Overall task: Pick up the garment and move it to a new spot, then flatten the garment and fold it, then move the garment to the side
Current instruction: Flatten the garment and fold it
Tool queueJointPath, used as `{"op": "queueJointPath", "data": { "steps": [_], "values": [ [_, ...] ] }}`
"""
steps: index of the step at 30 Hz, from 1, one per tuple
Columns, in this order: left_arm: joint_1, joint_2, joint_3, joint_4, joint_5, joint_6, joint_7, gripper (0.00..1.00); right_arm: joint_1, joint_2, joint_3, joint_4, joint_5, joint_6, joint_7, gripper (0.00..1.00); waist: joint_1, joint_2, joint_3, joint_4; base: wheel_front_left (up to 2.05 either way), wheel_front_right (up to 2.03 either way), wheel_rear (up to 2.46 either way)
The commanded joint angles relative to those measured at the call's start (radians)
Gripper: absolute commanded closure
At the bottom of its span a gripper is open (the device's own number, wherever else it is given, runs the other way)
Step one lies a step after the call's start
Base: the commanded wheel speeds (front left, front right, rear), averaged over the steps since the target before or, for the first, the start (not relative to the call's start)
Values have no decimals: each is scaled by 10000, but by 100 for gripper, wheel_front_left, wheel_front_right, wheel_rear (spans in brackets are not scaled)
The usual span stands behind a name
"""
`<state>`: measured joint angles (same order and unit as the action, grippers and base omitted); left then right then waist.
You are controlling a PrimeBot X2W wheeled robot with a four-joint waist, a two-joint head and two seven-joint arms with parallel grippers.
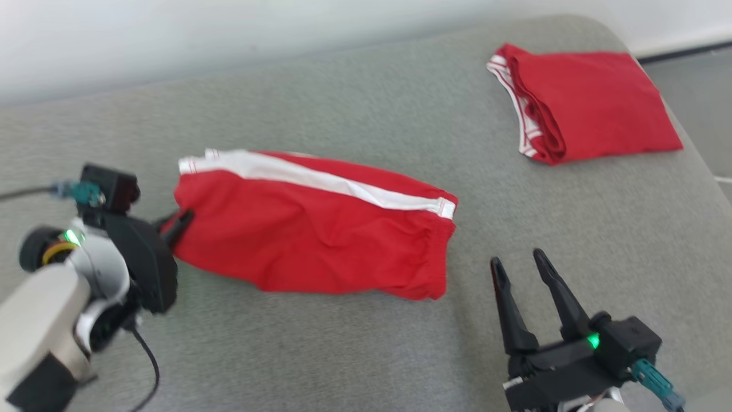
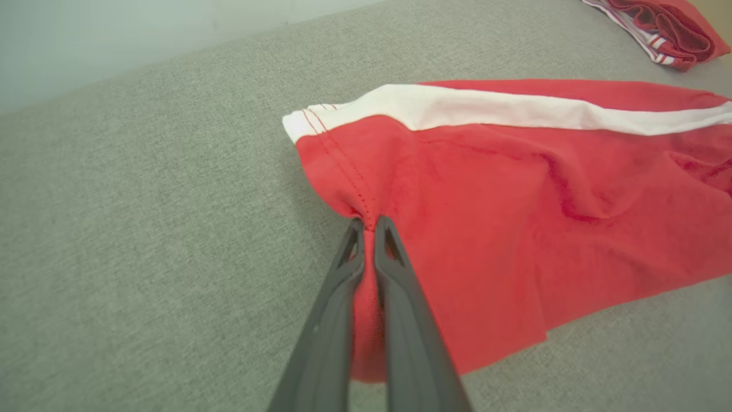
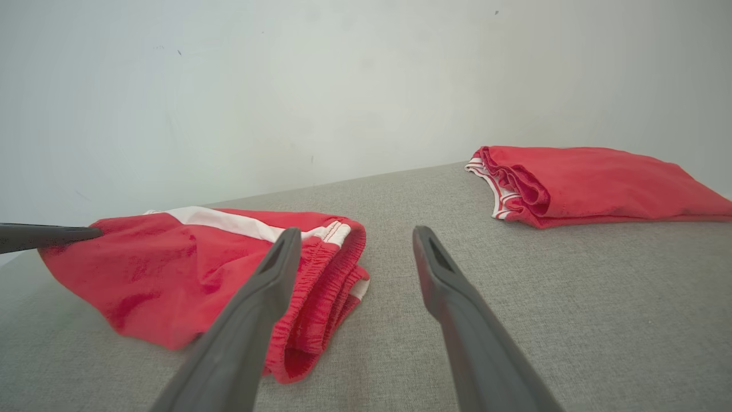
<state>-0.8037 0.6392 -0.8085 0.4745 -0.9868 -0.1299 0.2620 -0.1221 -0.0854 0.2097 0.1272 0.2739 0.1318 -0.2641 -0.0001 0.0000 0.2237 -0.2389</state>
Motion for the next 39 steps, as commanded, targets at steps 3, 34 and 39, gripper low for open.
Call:
{"op": "queueJointPath", "data": {
  "steps": [3, 34, 39],
  "values": [
    [771, -1, 72, -397, -234, 208, -413, 100, 387, -69, -196, 6, -64, -22, 1, 0, 1, 0, -739, 776, 0, 0, 0],
    [3983, -1023, 1929, -1831, 1260, 2405, -5274, 0, 727, -400, -1008, -42, -197, -22, 1, 0, 1, 0, -1310, 1960, 0, 0, 0],
    [4763, -1574, 3797, -2714, 2472, 2467, -5267, 0, 685, -404, -1246, -81, -192, -22, 20, 0, 1, 0, -1409, 2128, 0, 0, 0]
  ]
}}
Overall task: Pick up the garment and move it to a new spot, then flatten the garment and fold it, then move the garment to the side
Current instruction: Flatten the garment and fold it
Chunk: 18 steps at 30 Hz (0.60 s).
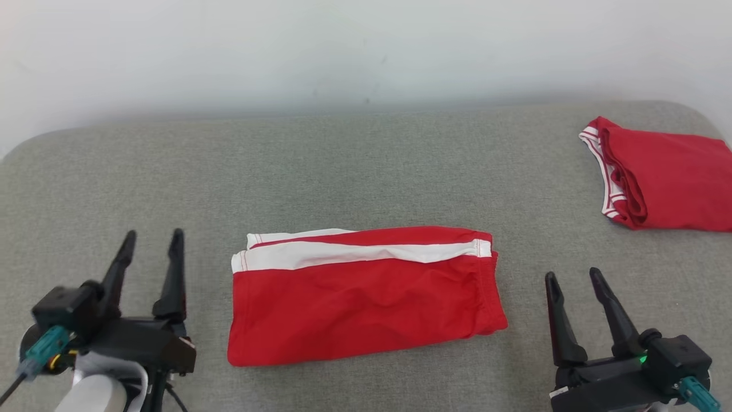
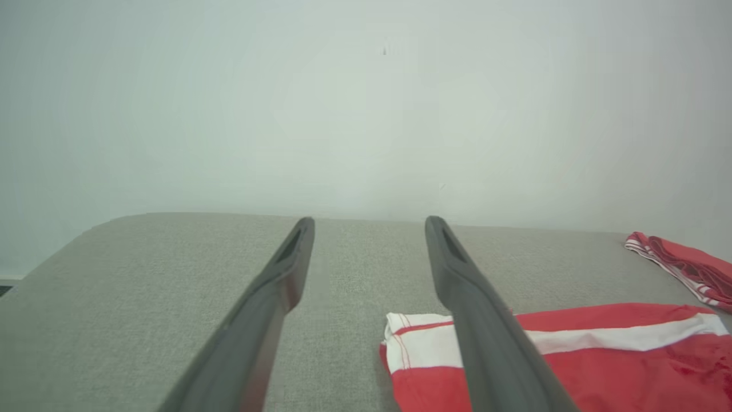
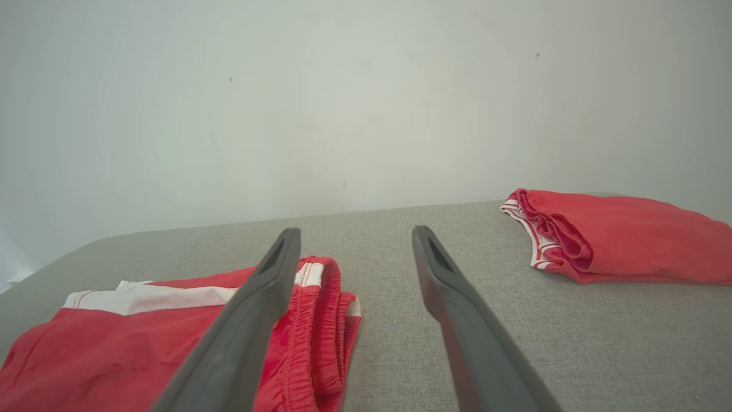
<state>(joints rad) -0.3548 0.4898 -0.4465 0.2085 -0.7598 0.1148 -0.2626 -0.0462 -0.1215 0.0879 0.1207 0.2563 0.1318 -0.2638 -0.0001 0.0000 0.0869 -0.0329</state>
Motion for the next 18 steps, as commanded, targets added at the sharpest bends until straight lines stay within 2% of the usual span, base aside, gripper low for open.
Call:
{"op": "queueJointPath", "data": {
  "steps": [1, 5, 9, 13, 18],
  "values": [
    [428, -239, 526, -217, 446, -5, -21, 0, -83, -41, -99, -16, -13, -22, 16, 0, 1, 0, -70, 107, 0, 0, 0],
    [1224, -864, 1832, -704, 1449, -92, -23, 0, -31, -6, -254, -6, -3, -22, 21, 0, 1, 0, -142, 221, 0, 0, 0],
    [1837, -1415, 2796, -1041, 2417, -363, -24, 0, 73, 39, -362, 28, -2, -22, 18, 0, 1, 0, -195, 309, 0, 0, 0],
    [2323, -1823, 3357, -1190, 2993, -571, -25, 0, 149, 84, -386, 83, 1, -22, 15, 0, 1, 0, -238, 343, 0, 0, 0],
    [3058, -2330, 3836, -1212, 3828, -1045, -26, 0, 324, 154, -340, 194, -1, -22, 12, 0, 1, 0, -373, 345, 0, 0, 0]
  ]
}}
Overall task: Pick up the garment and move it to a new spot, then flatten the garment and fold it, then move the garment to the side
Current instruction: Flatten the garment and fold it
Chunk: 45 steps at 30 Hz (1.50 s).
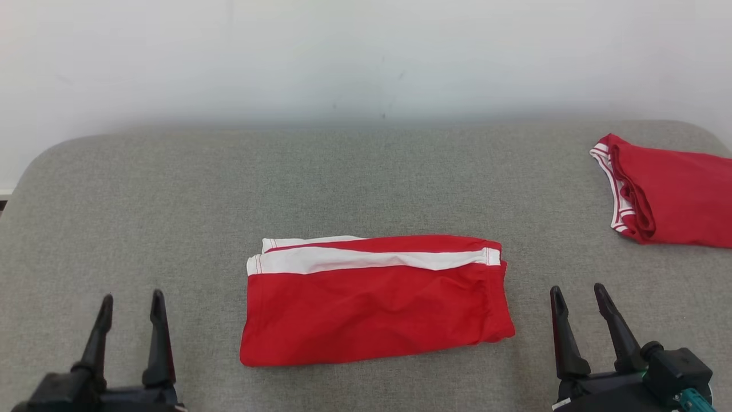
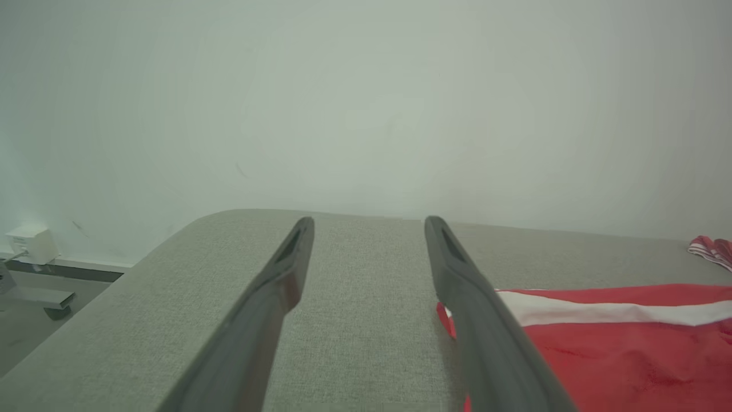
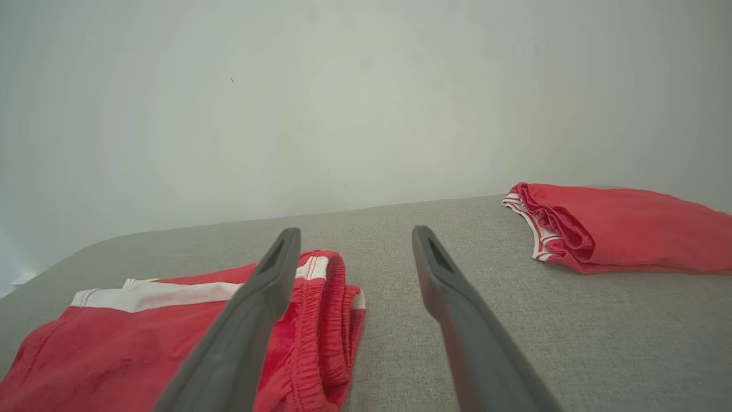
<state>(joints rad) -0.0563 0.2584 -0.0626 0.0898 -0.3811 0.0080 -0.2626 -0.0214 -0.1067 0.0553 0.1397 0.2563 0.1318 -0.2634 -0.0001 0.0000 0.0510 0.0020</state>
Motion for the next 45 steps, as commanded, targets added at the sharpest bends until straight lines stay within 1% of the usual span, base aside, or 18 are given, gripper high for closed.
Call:
{"op": "queueJointPath", "data": {
  "steps": [1, 3, 11, 13, 17, 28, 31, 37, 40, 45],
  "values": [
    [187, -105, 84, -66, 157, -46, -26, 0, 103, 22, 2, 22, 5, -22, 7, 0, 1, 0, -47, -9, 0, 0, 0],
    [458, -238, 209, -122, 488, -171, -26, 0, 191, 53, 28, 47, 22, -22, 4, 0, 1, 0, -88, -24, 0, 0, 0],
    [1145, -973, 892, -166, 1023, -560, -26, 0, 518, 148, -4, 232, 143, -22, -2, 0, 1, 0, -231, -44, 0, 0, 0],
    [1311, -1103, 996, -62, 1350, -690, -26, 0, 618, 199, -23, 290, 169, -22, -3, 0, 1, 0, -275, -55, 0, 0, 0],
    [1469, -1362, 1178, 19, 1586, -843, -26, 0, 731, 247, -16, 369, 184, -22, -5, 0, 1, 0, -316, -75, 0, 0, 0],
    [1355, -1675, 1458, 252, 1911, -1120, -27, 0, 675, 271, -8, 563, 119, -22, -7, 0, 1, 0, -262, -54, 0, 0, 0],
    [1244, -1724, 1512, 283, 1975, -1203, -27, 0, 349, 171, 101, 639, 64, -22, -7, 0, 1, 0, -214, -10, 0, 0, 0],
    [1064, -1826, 1435, 339, 2107, -1290, -27, 0, -711, -75, 374, 1266, -49, -22, 241, 0, 1, 0, -79, 228, 0, 0, 0],
    [931, -1880, 1335, 354, 2144, -1294, -27, 0, -1307, -70, 471, 1840, -102, -22, 472, 0, 1, 0, 10, 407, 0, 0, 0],
    [734, -1951, 1166, 401, 2176, -1346, -27, 0, -2239, -81, 455, 3151, -294, -22, 742, 0, 1, 0, 195, 734, 0, 0, 0]
  ]
}}
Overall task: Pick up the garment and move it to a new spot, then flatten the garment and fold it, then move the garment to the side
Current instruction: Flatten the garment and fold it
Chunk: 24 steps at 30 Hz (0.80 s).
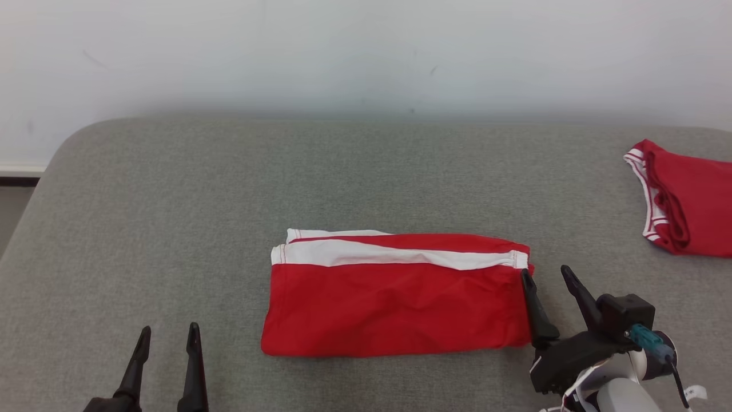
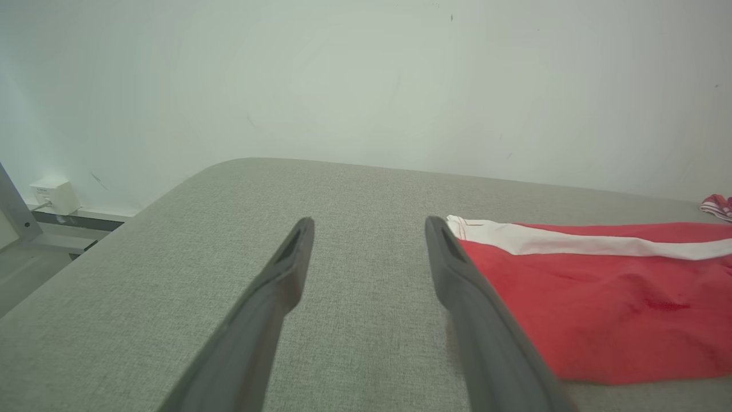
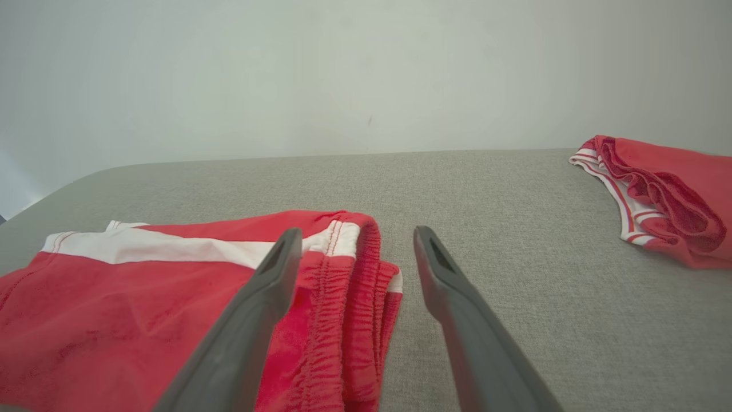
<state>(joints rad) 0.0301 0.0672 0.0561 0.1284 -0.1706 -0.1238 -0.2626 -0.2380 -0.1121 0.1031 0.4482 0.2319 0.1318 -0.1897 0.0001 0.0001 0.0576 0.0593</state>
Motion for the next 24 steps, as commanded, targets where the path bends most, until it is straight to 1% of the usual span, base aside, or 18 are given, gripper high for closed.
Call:
{"op": "queueJointPath", "data": {
  "steps": [1, 7, 11, 13, 17, 20, 21, 22, 23, 24],
  "values": [
    [-172, -53, -49, 31, 66, -36, -27, 0, -256, -14, -53, 349, -54, -22, -4, 0, -1, -1, 163, 224, 0, 0, 0],
    [-303, -108, -147, 137, 31, -68, -27, 0, -1055, 25, -374, 2226, -254, -22, 39, 0, -1, -1, 288, 529, 0, 0, 0],
    [-366, -118, -127, 169, 23, -80, -27, 0, -1456, 147, -548, 3354, 75, -22, -5, 0, -1, -1, 346, 614, 0, 0, 0],
    [-363, -125, -127, 213, 37, -52, -27, 0, -1649, 96, -601, 3977, 28, -22, 158, 0, -1, -1, 361, 637, 0, 0, 0],
    [-439, -131, -174, 258, 52, -62, -27, 0, -2010, 182, -503, 4853, 197, -22, 121, 0, -1, -1, 366, 705, 0, 0, 0],
    [-480, -138, -204, 272, 60, -68, -27, 0, -2219, 295, -298, 5308, 582, -22, 113, 0, -1, -1, 385, 733, 0, 0, 0],
    [-490, -138, -210, 277, 60, -69, -27, 0, -2283, 339, -233, 5415, 753, -22, 132, 14, -1, -1, 392, 736, 0, 0, 0],
    [-492, -139, -209, 285, 59, -69, -27, 0, -2338, 388, -125, 5524, 898, -22, 190, 73, -1, -1, 397, 732, 0, 0, 0],
    [-493, -141, -208, 300, 57, -70, -27, 0, -2402, 427, -13, 5619, 1074, -22, 226, 100, -1, -1, 399, 723, 0, 0, 0],
    [-487, -140, -211, 312, 51, -71, -27, 0, -2457, 433, 50, 5728, 1252, -22, 278, 100, -1, -1, 400, 709, 0, 0, 0]
  ]
}}
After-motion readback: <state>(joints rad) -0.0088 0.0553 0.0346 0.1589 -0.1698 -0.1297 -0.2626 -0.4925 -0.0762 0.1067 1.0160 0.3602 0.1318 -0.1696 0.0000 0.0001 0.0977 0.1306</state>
